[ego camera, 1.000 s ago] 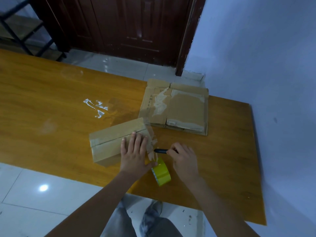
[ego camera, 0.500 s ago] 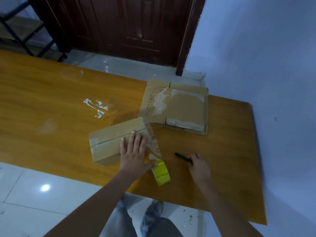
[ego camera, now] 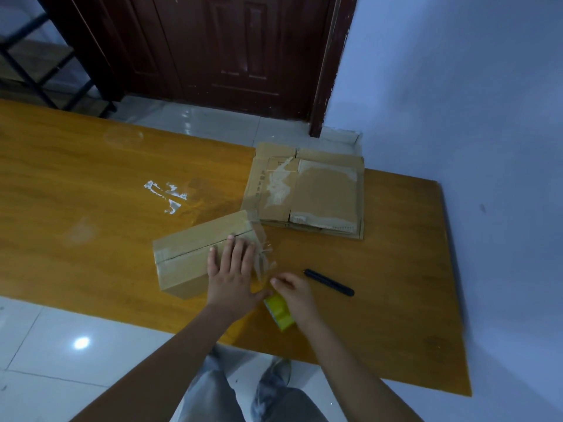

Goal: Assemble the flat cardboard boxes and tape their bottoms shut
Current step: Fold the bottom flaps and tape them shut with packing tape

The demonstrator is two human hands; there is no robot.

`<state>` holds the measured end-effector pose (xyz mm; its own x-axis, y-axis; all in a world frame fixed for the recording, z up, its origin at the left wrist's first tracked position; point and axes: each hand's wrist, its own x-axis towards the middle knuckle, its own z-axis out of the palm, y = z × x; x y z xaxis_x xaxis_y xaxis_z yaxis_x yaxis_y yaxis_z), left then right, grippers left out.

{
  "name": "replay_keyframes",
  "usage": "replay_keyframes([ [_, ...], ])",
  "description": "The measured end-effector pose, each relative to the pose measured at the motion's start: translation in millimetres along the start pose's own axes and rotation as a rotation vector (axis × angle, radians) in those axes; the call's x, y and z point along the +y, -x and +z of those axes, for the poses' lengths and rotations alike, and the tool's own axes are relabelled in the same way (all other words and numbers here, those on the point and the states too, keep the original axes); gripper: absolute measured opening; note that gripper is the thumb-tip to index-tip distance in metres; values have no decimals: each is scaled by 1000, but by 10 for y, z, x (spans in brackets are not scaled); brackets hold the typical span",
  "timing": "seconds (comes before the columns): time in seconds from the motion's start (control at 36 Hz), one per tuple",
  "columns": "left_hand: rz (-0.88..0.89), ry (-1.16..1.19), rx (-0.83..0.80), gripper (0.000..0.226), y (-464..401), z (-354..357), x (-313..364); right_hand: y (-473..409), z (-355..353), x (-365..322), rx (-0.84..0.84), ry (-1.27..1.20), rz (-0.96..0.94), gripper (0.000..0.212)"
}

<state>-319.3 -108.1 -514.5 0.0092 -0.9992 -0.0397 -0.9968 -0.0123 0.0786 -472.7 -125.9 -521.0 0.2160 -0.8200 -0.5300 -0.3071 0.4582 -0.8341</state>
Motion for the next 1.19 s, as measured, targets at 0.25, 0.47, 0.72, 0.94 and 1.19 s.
replay_keyframes([
  [0.25,-19,64,208,79,-41,12,-1,36,58,61,104,-53,-72,6],
  [0.47,-127,-2,343,55,-224,-13,4,25,67,53,136,-98,-80,13],
  [0.72,-108,-82,427,47,-256,70,-23,53,104,71,179,-124,-138,24],
  [0.94,-73,-163,418,51,-264,90,-38,172,55,184,199,-159,-138,18],
  [1.19,-29,-144,402,59,-269,66,-112,96,-76,81,256,-57,-112,15],
])
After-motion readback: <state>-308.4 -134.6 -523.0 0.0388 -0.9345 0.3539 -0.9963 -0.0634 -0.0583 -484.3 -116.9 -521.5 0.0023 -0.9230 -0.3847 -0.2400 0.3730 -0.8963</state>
